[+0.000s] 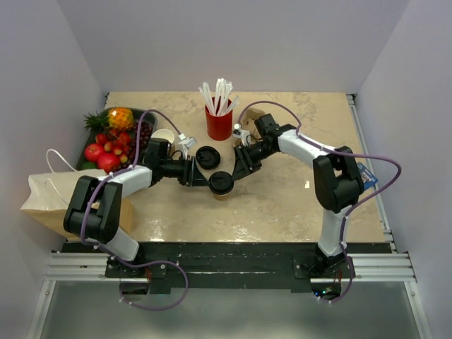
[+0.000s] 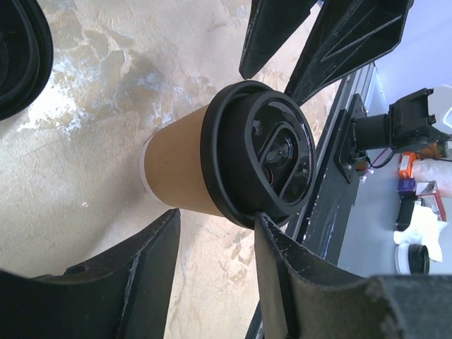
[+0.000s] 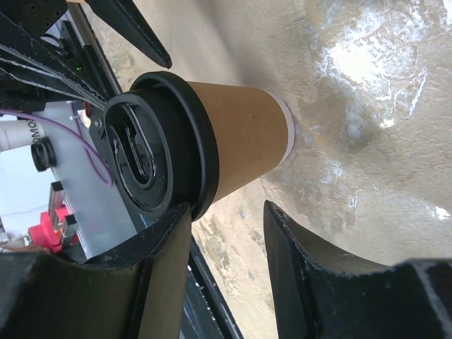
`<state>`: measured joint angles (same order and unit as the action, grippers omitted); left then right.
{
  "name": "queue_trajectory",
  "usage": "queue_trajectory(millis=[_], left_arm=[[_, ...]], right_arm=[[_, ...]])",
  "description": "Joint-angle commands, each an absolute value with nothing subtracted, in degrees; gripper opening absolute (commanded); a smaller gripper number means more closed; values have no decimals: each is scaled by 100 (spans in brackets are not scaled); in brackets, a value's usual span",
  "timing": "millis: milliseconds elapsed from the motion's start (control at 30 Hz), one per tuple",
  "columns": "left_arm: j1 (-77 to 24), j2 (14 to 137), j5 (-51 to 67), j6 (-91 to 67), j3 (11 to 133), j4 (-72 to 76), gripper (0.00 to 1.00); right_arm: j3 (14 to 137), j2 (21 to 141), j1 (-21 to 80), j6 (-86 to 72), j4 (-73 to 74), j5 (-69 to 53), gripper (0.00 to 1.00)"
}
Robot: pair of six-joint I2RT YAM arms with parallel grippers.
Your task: Pack the takeout coffee
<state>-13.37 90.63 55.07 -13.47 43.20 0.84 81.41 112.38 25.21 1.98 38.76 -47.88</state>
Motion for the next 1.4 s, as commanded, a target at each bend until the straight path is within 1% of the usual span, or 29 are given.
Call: queue_trajectory(millis=[0,100,200,400,633,667,733,800,867,900,933,1000,1033,1133,1167,1200,1267,1367], left_arm=[[-1406,9220,4246,-589,4184,-334,49],[-1406,9220,4280,-554,4236,-343,49],[-1406,9132,4534,-580,4315,-255,49],[-1397,9018,4957,-607,4482,-184,49],[-1397,8930,5133,-580,4544,-194,50],[-1397,8912,5202,-597,4553,-185,50],[-1397,8886,5282,-598,4561,-141,50],[-1397,8859,5396,-606,4562,-123,50],[-1397,8868,5501,-615,4570,-132,50],[-1397,8868,5528,-615,4579,-141,50],[-1397,8877,5537,-615,4579,-141,50],[-1397,8886,5555,-624,4579,-123,50],[-1397,8894,5563,-641,4579,-114,50],[-1397,8912,5563,-694,4562,-88,50],[-1397,8912,5563,-703,4553,-88,50],[-1397,8912,5555,-712,4544,-88,50],[-1397,8912,5563,-712,4535,-88,50],[-1397,8895,5528,-721,4518,-88,50]], right_arm=[[7857,11364,2646,738,3850,-3428,45],[7945,11329,2637,870,3902,-3453,45],[8068,11163,2619,862,3753,-3971,47],[8428,11057,2584,922,3551,-4868,54],[8595,10907,2496,1291,3551,-5088,62],[8700,10890,2470,1527,3620,-5141,63],[8815,10846,2435,1835,3787,-5316,71],[9096,10854,2426,2546,4042,-5598,74],[9393,10872,2443,3369,4472,-5791,84],[9517,10950,2487,3671,4648,-5827,84],[9632,11003,2522,3978,5041,-5836,91],[10027,11239,2671,4892,5499,-5714,92],[10159,11337,2724,5548,6050,-5661,92],[10581,11697,2961,6535,6870,-5406,92],[10686,11759,3005,6696,6986,-5344,92],[10731,11803,3102,6854,7100,-5239,99],[10793,11909,3199,7215,7391,-5160,99],[10680,11892,3340,7374,7401,-5019,99]])
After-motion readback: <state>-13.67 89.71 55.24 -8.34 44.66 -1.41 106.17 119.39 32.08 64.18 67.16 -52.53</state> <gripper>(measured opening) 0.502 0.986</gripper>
